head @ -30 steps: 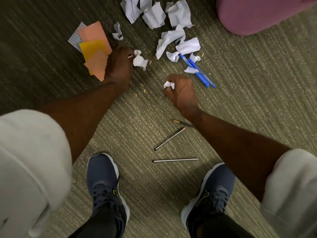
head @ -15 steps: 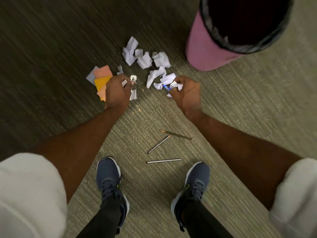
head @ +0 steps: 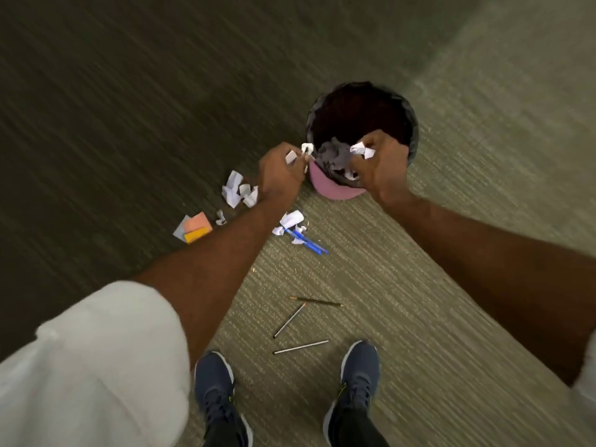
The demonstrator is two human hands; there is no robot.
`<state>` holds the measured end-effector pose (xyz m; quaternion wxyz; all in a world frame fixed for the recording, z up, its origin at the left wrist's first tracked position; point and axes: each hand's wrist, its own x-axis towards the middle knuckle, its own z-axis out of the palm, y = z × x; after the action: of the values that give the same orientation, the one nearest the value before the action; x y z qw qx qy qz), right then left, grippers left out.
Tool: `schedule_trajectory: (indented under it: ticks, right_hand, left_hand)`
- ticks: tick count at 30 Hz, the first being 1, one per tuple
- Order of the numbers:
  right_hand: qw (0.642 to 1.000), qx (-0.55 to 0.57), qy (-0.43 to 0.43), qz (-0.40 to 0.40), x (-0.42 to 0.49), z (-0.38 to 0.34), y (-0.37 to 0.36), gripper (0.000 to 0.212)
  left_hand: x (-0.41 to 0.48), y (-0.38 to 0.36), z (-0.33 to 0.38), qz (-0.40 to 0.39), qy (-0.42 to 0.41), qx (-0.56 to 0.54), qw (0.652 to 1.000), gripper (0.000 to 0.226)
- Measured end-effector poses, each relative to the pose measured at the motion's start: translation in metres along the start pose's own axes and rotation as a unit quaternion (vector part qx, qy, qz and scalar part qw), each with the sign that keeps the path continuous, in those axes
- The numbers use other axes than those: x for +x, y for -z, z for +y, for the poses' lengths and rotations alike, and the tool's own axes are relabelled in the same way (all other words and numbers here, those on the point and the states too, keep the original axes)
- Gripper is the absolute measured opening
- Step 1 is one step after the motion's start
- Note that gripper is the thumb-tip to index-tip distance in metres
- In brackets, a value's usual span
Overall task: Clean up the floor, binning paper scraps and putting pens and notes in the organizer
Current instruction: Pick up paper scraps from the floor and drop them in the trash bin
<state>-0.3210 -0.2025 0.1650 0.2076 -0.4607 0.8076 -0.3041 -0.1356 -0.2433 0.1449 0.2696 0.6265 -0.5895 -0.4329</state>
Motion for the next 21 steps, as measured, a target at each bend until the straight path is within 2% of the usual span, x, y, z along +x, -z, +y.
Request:
schedule_trajectory:
  ticks: [3,6,10,12,15,16,21]
  right_hand:
    - [1.000,-0.002,-0.020,0.002,0.022,-0.001,0.022,0.020]
    - [0.999,-0.021,-0.047,-0.009,0.041,0.002,0.034,0.025]
    - [0.994,-0.035,-0.081,-0.061,0.054,0.005,0.048,0.045]
    - [0.994,-0.030,-0.075,-0.071,0.056,0.008,0.054,0.049]
    - [0.994,-0.026,-0.071,-0.074,0.054,0.017,0.062,0.050]
    - [0.995,-0.023,-0.068,-0.072,0.054,0.021,0.064,0.049]
    - [0.997,-0.028,-0.043,-0.064,0.050,0.030,0.072,0.043]
  left_hand:
    - [0.013,-0.017,0.037,-0.010,0.012,0.008,1.000,0.016]
    - [0.027,-0.035,0.068,-0.035,0.058,0.016,0.998,0.023]
    - [0.034,-0.056,0.098,-0.074,0.139,-0.069,0.985,0.025]
    - [0.033,-0.062,0.107,-0.085,0.170,-0.111,0.976,0.019]
    - [0.035,-0.066,0.116,-0.111,0.196,-0.099,0.969,0.056]
    - [0.034,-0.066,0.120,-0.113,0.200,-0.098,0.968,0.061]
    - [0.034,-0.067,0.128,-0.103,0.196,-0.084,0.972,0.061]
